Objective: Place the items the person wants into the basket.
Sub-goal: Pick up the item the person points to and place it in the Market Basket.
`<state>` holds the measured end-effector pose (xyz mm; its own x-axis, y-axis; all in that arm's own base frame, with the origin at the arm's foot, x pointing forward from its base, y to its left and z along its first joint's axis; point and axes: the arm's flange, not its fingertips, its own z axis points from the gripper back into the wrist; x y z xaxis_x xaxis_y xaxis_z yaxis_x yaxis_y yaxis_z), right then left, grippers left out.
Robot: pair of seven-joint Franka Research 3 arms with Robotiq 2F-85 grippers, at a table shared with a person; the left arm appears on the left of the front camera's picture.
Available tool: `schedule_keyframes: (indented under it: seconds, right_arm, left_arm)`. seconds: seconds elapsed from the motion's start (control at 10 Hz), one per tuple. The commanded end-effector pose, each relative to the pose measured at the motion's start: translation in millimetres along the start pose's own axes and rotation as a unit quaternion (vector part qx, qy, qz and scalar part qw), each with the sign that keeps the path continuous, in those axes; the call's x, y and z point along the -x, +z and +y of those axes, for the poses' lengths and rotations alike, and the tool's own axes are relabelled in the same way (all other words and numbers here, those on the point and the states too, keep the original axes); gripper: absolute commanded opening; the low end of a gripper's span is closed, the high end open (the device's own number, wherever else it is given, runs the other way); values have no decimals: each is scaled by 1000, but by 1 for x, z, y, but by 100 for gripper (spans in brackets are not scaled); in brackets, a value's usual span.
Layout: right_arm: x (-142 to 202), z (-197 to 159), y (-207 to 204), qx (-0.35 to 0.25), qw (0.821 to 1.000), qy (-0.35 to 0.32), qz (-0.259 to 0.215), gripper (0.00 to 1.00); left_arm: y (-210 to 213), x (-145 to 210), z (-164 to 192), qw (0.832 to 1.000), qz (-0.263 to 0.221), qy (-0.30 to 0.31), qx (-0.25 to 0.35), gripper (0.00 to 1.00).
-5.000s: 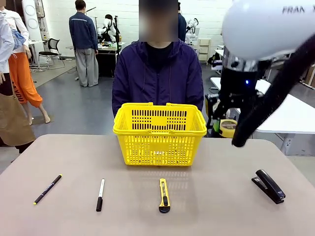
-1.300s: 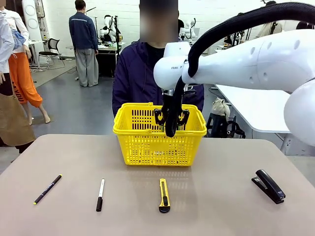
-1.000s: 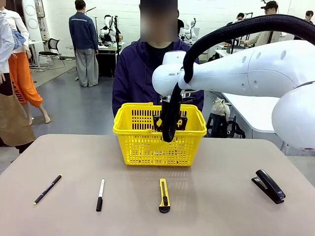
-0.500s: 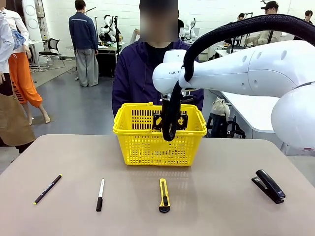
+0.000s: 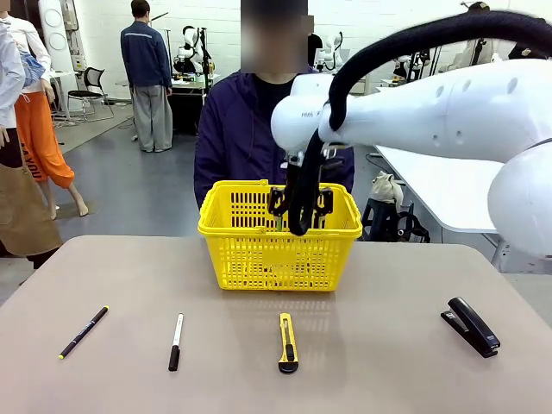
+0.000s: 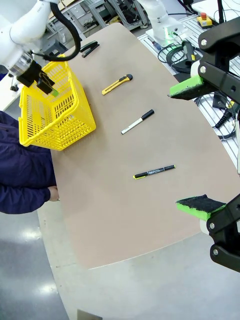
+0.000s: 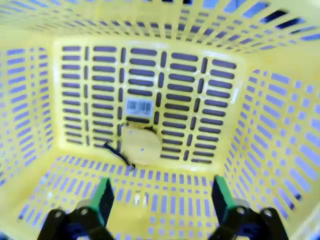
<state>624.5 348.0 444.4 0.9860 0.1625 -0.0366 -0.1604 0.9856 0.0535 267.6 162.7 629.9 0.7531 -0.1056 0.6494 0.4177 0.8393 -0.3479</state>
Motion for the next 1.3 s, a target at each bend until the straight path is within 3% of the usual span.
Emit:
schedule_keyframes:
  seconds: [0.0,0.3,0.5,0.8,1.0,1.2]
  right_arm:
    - [49,-27,76,-25,999,41,-9,100]
    - [125,-84,159,-44,996,11,-72,100]
    - [170,-130,162,-60,993,32,-92,100]
    - [183,-166,122,-98,987,77,-104,100]
    - [181,-169,105,-95,986,86,-107,100]
    - [179,-170,126,-83,990,65,-96,100]
  left_arm:
    - [0,0,0,1000,-2,-3,6,100]
    - [0,0,0,1000,-2,-3,6,100]
    - [0,0,0,1000,-2,-3,6,100]
    - [0,0,0,1000,-2,-3,6,100]
    - [0,0,0,1000,-2,-3,6,100]
    - [0,0,0,1000,-2,-3,6,100]
